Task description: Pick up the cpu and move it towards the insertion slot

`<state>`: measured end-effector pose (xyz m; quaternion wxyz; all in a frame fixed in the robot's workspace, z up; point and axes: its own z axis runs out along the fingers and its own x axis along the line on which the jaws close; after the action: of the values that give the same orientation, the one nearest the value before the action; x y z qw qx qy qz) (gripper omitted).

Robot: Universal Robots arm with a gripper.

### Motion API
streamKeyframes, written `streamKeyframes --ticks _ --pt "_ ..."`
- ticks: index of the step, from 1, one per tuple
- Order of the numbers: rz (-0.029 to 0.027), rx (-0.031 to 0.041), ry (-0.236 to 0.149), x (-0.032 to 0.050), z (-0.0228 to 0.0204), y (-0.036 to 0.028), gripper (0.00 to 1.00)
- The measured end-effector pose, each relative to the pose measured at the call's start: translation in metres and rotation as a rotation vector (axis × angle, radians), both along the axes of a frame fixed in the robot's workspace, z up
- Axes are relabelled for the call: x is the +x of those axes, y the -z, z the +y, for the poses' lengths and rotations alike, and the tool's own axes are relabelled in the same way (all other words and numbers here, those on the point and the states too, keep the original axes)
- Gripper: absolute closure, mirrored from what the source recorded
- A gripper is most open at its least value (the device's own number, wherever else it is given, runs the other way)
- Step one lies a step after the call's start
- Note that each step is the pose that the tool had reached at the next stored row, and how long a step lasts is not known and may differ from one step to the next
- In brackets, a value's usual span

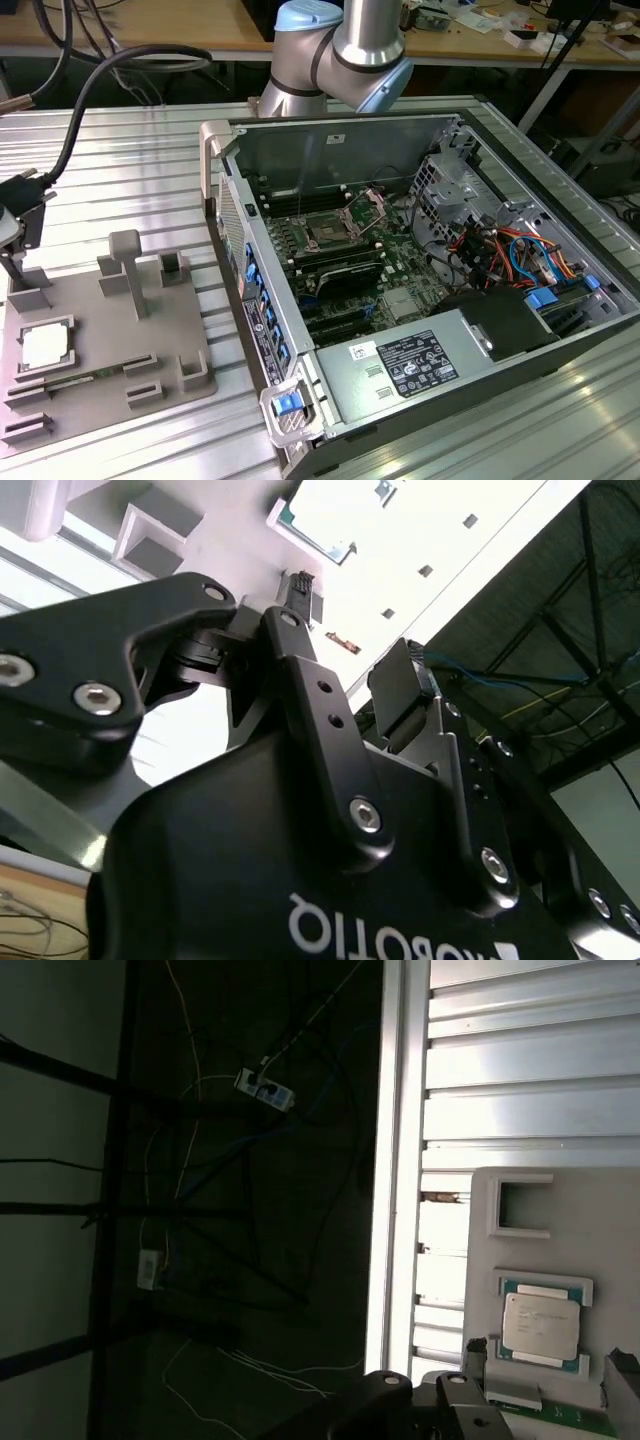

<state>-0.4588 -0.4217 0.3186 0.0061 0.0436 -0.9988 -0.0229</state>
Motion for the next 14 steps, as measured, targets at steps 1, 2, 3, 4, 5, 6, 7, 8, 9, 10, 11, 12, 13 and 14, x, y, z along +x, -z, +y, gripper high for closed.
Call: streamKeyframes --ticks 1,2,3,4,5,6,7,8,9,10,11,12,13,14 --pt "-0.0002 0.0002 -0.001 0.0 -0.0001 0.0008 0.49" --pt "-0.0001 0.0001 -0.001 0.0 -0.0001 0.0019 0.49" --pt "-0.0001 0.0001 -0.001 0.0 -0.0001 0.0028 0.49" --pt "0.0 0.0 -0.001 0.0 -0.0001 0.004 0.49" --pt "0.0 0.0 -0.001 0.0001 -0.0002 0.0056 0.49" --pt "-0.0001 0.0001 -0.001 0.0 -0.0001 0.0085 0.49" --pt "0.0 0.0001 -0.001 0.0 -0.0001 0.01 0.47" --pt "-0.0001 0.0 -0.001 0.0 -0.0002 0.0117 0.47" --pt "0.0 0.0001 -0.001 0.0 -0.0002 0.0146 0.41" --pt "0.0001 0.0 -0.001 0.0 -0.0001 0.017 0.41" --pt "0.0001 0.0001 -0.001 0.0 -0.0001 0.0188 0.41" --pt "0.0 0.0001 -0.001 0.0 -0.0001 0.0212 0.41" --pt "0.0001 0.0001 -0.001 0.0 -0.0002 0.0232 0.41" --pt "0.0002 0.0 -0.001 0.0 -0.0002 0.0257 0.41"
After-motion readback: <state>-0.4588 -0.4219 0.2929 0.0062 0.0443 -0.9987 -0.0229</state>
